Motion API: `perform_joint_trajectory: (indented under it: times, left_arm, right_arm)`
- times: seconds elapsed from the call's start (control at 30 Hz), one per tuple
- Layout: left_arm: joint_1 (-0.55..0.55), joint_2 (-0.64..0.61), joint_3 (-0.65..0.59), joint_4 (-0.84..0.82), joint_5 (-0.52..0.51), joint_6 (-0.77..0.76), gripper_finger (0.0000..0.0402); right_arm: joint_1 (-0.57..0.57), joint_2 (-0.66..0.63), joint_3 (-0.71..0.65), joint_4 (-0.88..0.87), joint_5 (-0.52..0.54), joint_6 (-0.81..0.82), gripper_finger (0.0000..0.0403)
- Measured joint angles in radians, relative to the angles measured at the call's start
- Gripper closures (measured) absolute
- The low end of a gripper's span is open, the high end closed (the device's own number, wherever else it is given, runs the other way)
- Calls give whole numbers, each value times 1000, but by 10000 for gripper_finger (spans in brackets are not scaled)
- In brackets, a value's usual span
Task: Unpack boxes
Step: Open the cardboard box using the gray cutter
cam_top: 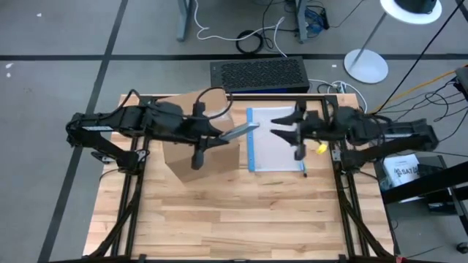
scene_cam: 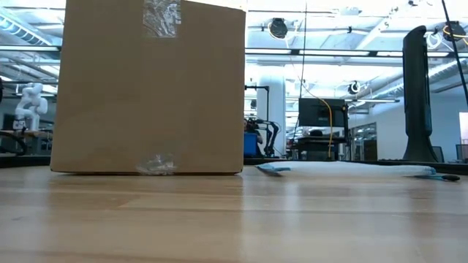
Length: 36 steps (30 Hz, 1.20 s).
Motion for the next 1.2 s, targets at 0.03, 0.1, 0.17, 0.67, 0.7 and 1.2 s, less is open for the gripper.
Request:
perform_joint_trajectory:
  times: [0.03,0.1,0.17,0.67,0.7,1.2]
  left_arm:
    - [5,7,0,23,13,0,335]
    - [16,29,0,52,47,-1,335]
    - [25,61,-11,80,77,-5,335]
    - [36,166,-20,189,156,-33,335]
    - [38,166,-20,187,157,-35,335]
    - [54,244,-18,198,207,-57,335]
  right_arm:
    - [-3,-25,-50,68,-15,14,271]
    - [-6,-52,-136,223,-16,21,271]
    - [-6,-51,-195,348,-14,13,271]
    - [40,-29,-207,353,-19,128,271]
    - [48,-29,-207,351,-21,118,271]
    - [175,39,-208,353,5,23,236]
